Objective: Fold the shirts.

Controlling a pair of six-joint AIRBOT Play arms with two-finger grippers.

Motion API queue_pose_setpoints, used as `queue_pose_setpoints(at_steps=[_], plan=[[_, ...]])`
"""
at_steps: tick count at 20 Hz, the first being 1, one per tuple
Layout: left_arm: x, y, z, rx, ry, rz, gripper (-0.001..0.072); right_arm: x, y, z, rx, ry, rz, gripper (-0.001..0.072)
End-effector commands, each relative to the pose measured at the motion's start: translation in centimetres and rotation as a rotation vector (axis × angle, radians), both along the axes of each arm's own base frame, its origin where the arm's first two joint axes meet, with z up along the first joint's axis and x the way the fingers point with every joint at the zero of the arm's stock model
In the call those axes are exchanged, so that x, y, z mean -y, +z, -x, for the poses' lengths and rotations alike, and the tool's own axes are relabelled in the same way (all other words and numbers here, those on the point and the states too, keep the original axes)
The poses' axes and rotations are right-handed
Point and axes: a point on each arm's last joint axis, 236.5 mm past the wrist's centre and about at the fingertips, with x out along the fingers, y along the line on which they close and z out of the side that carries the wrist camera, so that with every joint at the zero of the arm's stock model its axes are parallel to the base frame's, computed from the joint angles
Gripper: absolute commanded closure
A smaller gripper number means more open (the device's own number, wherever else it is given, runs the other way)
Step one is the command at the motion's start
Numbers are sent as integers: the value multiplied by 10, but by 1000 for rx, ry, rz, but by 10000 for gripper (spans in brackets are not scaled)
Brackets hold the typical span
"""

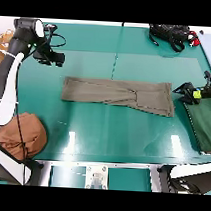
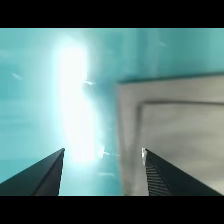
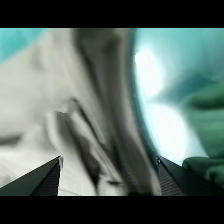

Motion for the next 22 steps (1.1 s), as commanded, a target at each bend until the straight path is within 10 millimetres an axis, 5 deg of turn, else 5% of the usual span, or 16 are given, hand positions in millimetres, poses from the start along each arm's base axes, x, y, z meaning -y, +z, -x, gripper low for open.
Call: queue_pose_setpoints(at_steps=[1,6,7,8,9,10,11,15,18,22], plan=[[38,6,7,-31,-21,175,144,-9,-33,10,-43,60,-95,51],[81,19,12,-32,-93,354,146,-50,-57,-1,-51,135,-163,96],[86,21,13,-34,-97,376,163,-54,-56,-5,-45,148,-157,339],[90,21,13,-35,-101,390,344,-56,-52,-10,-34,161,-147,645],[95,22,12,-33,-107,404,588,-57,-47,-14,-22,172,-143,688],[103,23,12,-29,-122,426,685,-56,-38,-18,-12,184,-143,693],[110,23,11,-22,-131,441,686,-57,-27,-20,0,201,-141,694],[181,0,10,15,-199,508,686,-59,48,-30,101,231,-85,694],[270,-47,22,28,-269,559,686,-78,128,-22,195,294,-38,693],[392,-89,63,48,-339,695,686,-130,222,-4,315,398,-15,693]])
